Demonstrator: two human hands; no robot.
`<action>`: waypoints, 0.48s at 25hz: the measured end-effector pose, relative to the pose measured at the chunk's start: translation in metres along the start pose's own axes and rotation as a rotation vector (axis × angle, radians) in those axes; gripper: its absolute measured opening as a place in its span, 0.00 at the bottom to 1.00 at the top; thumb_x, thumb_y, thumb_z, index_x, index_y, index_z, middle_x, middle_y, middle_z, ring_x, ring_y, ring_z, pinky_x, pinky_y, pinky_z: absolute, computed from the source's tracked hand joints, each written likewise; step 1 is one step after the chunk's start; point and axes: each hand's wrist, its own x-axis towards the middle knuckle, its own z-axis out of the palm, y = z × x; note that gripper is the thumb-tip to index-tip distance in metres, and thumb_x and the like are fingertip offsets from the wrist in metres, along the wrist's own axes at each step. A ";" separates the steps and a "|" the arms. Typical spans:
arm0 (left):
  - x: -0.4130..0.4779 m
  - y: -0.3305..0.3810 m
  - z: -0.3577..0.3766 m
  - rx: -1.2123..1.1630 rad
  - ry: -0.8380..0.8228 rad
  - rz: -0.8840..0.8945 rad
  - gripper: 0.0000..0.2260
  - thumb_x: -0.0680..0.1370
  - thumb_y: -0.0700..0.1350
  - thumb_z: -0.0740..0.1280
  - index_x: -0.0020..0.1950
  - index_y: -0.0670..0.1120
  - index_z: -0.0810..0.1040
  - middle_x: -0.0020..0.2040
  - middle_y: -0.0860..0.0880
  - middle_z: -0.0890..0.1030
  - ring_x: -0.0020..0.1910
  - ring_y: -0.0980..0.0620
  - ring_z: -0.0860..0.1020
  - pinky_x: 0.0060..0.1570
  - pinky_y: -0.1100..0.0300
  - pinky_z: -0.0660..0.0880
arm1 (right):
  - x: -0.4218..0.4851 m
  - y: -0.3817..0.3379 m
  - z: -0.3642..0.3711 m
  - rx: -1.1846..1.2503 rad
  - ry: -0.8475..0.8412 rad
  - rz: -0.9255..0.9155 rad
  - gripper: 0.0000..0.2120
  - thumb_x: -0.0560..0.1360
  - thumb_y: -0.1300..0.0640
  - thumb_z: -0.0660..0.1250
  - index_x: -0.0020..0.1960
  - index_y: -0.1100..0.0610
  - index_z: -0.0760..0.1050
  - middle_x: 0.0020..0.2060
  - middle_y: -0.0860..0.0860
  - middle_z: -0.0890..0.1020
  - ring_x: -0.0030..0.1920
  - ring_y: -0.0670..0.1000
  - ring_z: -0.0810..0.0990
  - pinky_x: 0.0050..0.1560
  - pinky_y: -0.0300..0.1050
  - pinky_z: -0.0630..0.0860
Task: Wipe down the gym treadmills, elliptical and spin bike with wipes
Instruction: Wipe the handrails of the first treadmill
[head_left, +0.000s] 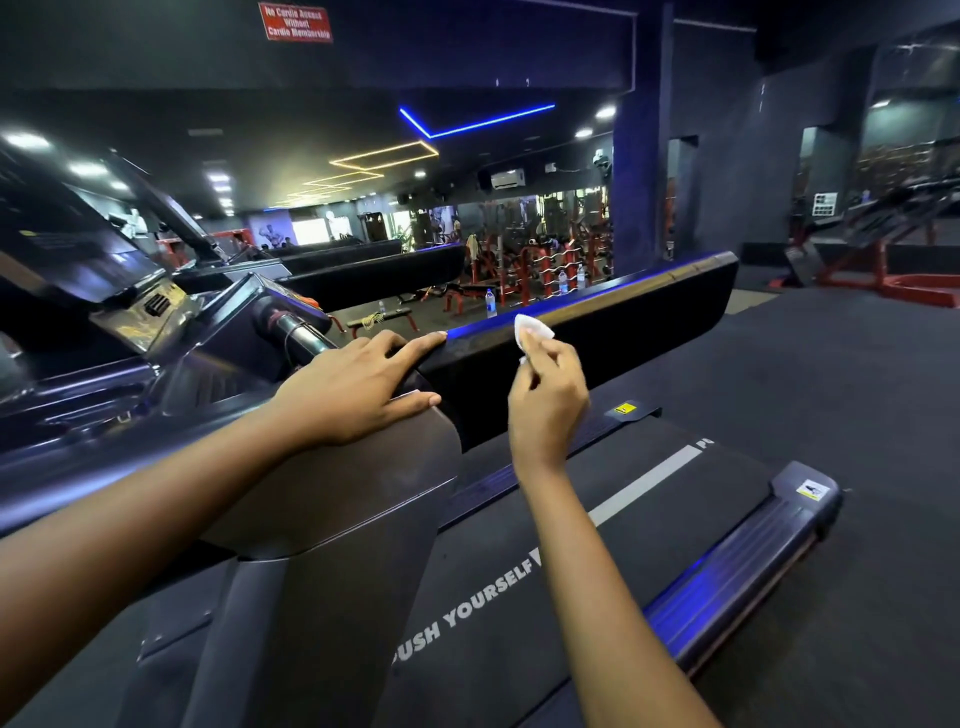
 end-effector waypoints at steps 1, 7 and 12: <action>0.000 0.001 0.000 0.000 -0.008 0.002 0.32 0.76 0.65 0.50 0.77 0.58 0.44 0.65 0.47 0.68 0.63 0.45 0.70 0.58 0.49 0.71 | -0.003 -0.004 0.004 -0.050 -0.005 -0.058 0.16 0.69 0.72 0.65 0.54 0.62 0.81 0.41 0.56 0.80 0.40 0.55 0.80 0.43 0.39 0.74; 0.000 0.001 0.000 0.019 0.010 0.013 0.32 0.77 0.64 0.52 0.77 0.57 0.45 0.67 0.47 0.67 0.64 0.45 0.70 0.58 0.50 0.71 | -0.063 -0.016 -0.007 -0.002 -0.159 -0.358 0.14 0.73 0.65 0.60 0.55 0.61 0.80 0.45 0.56 0.82 0.44 0.52 0.79 0.48 0.40 0.75; 0.000 0.003 -0.002 0.014 0.004 0.013 0.31 0.78 0.63 0.53 0.77 0.57 0.46 0.68 0.46 0.67 0.65 0.45 0.69 0.58 0.52 0.70 | -0.004 -0.009 -0.003 -0.044 -0.113 -0.333 0.17 0.71 0.66 0.57 0.54 0.61 0.81 0.48 0.57 0.83 0.47 0.54 0.80 0.53 0.39 0.73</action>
